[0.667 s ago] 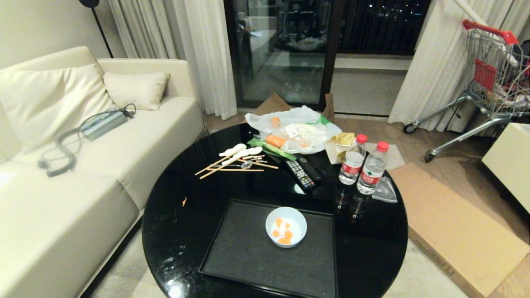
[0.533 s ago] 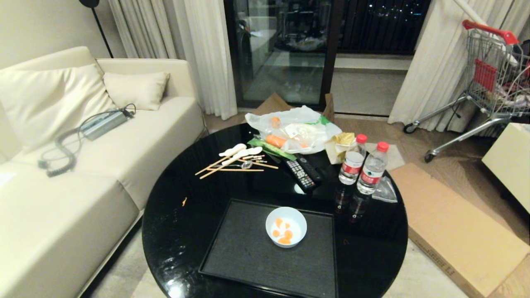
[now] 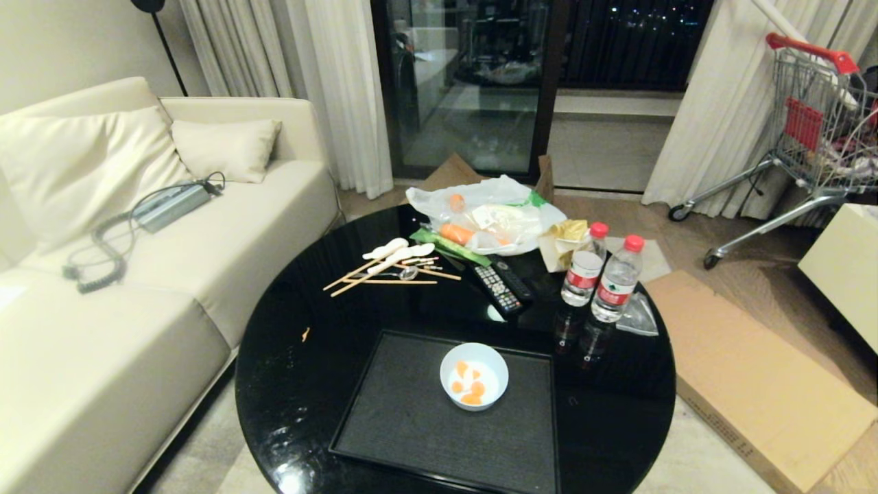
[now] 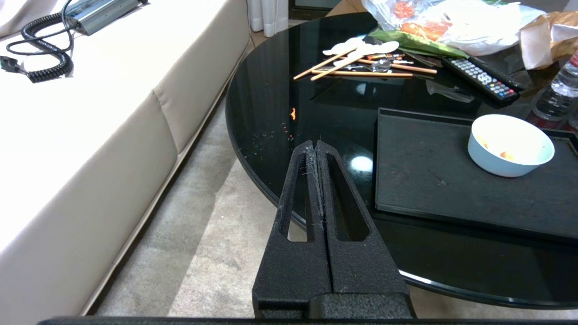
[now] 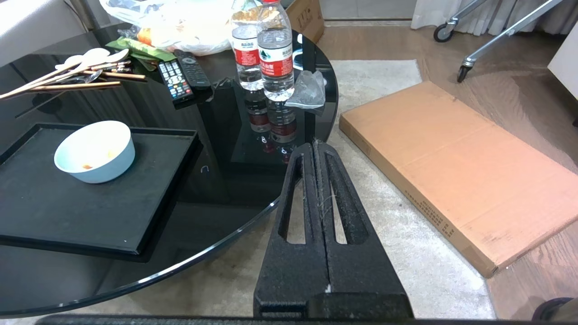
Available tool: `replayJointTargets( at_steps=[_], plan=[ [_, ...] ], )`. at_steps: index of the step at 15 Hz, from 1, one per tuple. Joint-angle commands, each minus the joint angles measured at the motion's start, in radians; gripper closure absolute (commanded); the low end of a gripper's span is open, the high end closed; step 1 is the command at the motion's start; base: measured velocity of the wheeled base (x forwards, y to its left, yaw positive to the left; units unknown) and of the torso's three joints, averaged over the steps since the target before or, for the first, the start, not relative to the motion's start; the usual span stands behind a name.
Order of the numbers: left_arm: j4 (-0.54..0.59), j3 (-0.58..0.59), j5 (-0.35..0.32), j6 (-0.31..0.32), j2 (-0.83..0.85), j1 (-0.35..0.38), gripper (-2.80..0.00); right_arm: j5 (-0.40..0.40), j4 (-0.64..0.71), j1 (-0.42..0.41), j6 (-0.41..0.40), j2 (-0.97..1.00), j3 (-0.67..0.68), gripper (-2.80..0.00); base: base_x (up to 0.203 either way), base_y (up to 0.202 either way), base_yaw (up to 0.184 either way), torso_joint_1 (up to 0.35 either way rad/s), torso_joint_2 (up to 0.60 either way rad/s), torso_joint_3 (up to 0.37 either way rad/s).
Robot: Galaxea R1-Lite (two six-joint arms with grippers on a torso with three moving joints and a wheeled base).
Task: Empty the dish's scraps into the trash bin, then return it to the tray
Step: Pick up the bowl with leftover food
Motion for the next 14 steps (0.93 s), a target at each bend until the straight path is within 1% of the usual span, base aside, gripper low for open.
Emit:
replayJointTargets(
  at_steps=[1,2,4,5,6,7,9,11,13,14],
  plan=[
    [0.0,0.0,0.0,0.0,0.0,0.0,0.0,0.002,-0.002,0.0,-0.02,0.0,0.0,0.0,0.0,0.0,0.0,0.0,0.0,0.0],
    [0.0,0.0,0.0,0.0,0.0,0.0,0.0,0.005,-0.002,0.001,-0.045,0.0,-0.001,0.0,0.0,0.0,0.0,0.0,0.0,0.0],
    [0.0,0.0,0.0,0.0,0.0,0.0,0.0,0.022,-0.004,0.001,-0.041,0.0,-0.023,0.0,0.0,0.0,0.0,0.0,0.0,0.0],
    [0.0,0.0,0.0,0.0,0.0,0.0,0.0,0.066,0.003,0.001,-0.038,0.001,-0.072,0.0,0.0,0.0,0.0,0.0,0.0,0.0],
    [0.0,0.0,0.0,0.0,0.0,0.0,0.0,0.143,0.012,0.001,-0.037,0.006,-0.122,0.0,0.0,0.0,0.0,0.0,0.0,0.0],
    [0.0,0.0,0.0,0.0,0.0,0.0,0.0,0.189,0.016,0.001,-0.038,0.022,-0.164,0.0,0.0,0.0,0.0,0.0,0.0,0.0],
    [0.0,0.0,0.0,0.0,0.0,0.0,0.0,0.232,0.011,0.001,-0.041,0.136,-0.231,0.0,0.0,0.0,0.0,0.0,0.0,0.0],
    [0.0,0.0,0.0,0.0,0.0,0.0,0.0,0.247,0.002,0.009,-0.045,0.3,-0.318,0.0,0.0,0.0,0.0,0.0,0.0,0.0],
    [0.0,0.0,0.0,0.0,0.0,0.0,0.0,0.255,-0.01,0.046,-0.048,0.463,-0.412,0.0,0.0,0.0,0.0,0.0,0.0,0.0],
    [0.0,0.0,0.0,0.0,0.0,0.0,0.0,0.258,-0.016,0.077,-0.049,0.535,-0.446,0.0,0.0,0.0,0.0,0.0,0.0,0.0]
  ],
)
